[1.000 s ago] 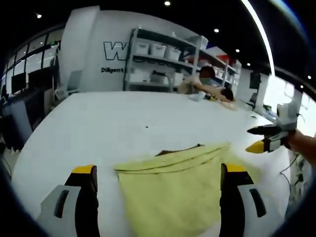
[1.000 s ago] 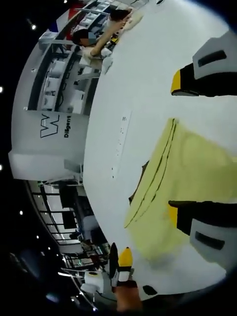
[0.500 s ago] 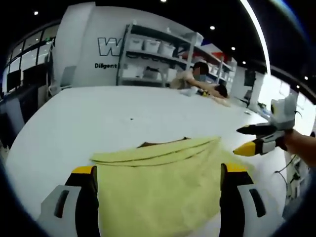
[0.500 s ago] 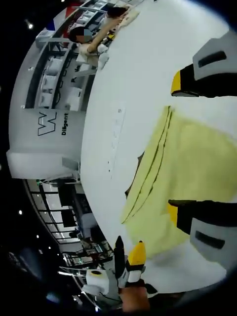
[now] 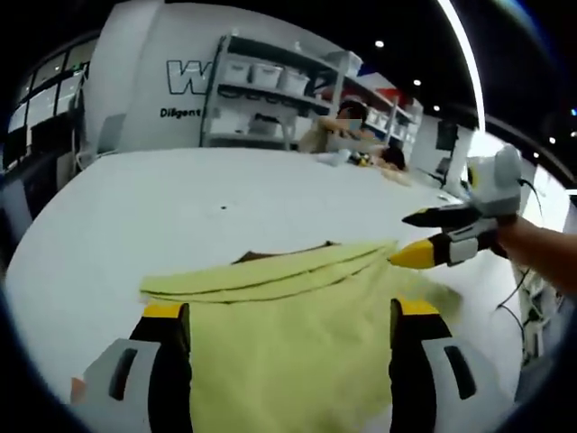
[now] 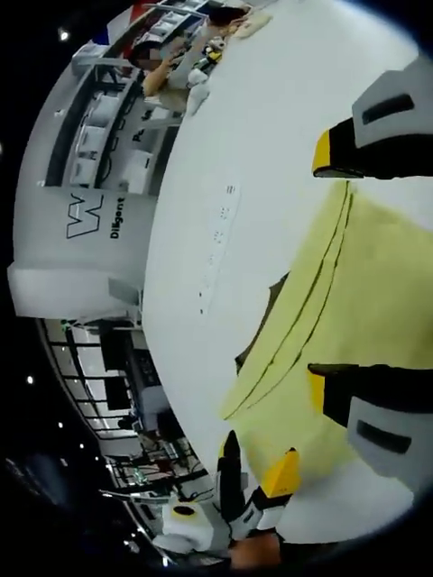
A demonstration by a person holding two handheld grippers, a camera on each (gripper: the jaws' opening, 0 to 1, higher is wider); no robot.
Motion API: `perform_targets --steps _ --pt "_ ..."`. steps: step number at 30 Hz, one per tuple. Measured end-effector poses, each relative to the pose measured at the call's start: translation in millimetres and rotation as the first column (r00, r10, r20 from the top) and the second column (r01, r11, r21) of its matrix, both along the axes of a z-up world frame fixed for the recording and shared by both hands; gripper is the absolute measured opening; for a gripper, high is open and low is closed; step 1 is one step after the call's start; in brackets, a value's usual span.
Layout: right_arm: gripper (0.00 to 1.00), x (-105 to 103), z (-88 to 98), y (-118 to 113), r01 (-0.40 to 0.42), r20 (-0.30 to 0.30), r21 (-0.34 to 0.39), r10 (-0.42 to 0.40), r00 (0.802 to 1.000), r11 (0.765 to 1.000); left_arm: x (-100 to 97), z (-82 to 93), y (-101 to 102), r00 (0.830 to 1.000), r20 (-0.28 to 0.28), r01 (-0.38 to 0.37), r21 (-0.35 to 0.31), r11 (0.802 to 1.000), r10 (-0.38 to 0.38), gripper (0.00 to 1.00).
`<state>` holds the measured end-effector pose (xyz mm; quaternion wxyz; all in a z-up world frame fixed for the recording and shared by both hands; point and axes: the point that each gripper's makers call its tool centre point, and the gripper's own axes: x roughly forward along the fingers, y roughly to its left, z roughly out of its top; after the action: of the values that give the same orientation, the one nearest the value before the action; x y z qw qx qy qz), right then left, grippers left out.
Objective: Fold the garment on the visible template until the final outline fits inside the template.
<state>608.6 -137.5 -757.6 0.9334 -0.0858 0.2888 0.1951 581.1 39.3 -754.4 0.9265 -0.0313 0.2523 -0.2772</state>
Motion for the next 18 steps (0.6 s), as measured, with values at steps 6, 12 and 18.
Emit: perform_targets --steps 6,12,18 --pt "0.78 0 -5.2 7 -0.024 -0.008 -0.003 0.024 1.0 1.0 3.4 -5.8 1 0.999 -0.008 0.036 0.032 0.999 -0.035 0.52" --pt "0.3 -7 -7.8 17 -0.098 -0.005 -0.004 0.098 0.995 0.995 7.6 -8.5 0 0.998 -0.017 0.063 0.042 0.997 -0.062 0.32" --pt "0.0 -6 -5.7 24 -0.14 0.014 -0.009 0.14 0.99 0.99 11.1 -12.1 -3 0.996 -0.024 0.085 0.055 0.995 -0.083 0.14"
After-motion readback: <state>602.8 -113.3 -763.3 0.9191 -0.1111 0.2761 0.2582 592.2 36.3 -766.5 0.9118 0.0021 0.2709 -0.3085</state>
